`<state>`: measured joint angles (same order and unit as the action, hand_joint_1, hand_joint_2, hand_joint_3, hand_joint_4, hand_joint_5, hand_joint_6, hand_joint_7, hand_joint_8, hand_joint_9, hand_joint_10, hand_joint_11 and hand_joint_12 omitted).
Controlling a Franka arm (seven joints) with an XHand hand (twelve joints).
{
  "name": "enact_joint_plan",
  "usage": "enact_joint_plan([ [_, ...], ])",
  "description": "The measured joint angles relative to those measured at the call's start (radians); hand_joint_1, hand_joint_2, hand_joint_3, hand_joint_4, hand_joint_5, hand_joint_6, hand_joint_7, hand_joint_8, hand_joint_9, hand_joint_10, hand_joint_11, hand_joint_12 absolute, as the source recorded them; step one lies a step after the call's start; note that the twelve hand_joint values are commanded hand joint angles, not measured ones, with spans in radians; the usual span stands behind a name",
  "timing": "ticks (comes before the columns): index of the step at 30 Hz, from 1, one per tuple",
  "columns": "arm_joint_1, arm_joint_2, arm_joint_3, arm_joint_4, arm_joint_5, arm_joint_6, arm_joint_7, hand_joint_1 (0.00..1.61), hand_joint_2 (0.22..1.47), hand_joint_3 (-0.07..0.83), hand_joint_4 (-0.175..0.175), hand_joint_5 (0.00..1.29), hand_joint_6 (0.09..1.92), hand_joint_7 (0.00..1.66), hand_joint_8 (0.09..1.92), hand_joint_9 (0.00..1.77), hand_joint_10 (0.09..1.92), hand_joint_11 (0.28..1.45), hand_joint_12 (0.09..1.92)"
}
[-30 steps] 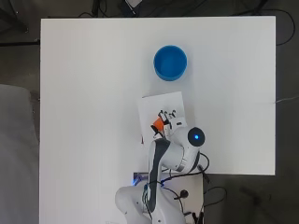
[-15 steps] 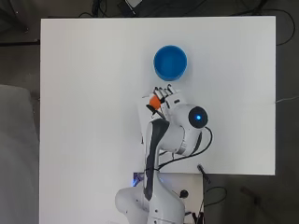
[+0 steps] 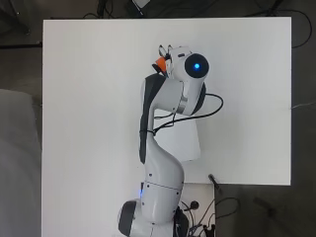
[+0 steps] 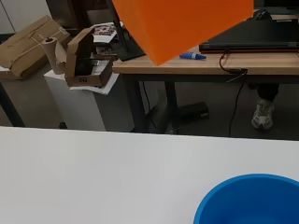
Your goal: Teleoperate dual arm-hand system to pick and place objects
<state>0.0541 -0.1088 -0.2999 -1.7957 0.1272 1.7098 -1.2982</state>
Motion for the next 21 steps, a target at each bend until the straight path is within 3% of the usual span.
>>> enact_joint_plan([
  [6,0.049,0.125,-0.049,0.090,0.019,-0.037,0.042,0.93,1.21,0.001,0.175,0.78,1.30,1.18,1.92,1.44,1.92,1.01,1.86],
  [21,-0.152,0.563,-0.041,0.358,0.145,-0.054,-0.101,0.93,1.21,0.000,0.175,0.78,1.29,1.23,1.92,1.50,1.92,1.07,1.85],
])
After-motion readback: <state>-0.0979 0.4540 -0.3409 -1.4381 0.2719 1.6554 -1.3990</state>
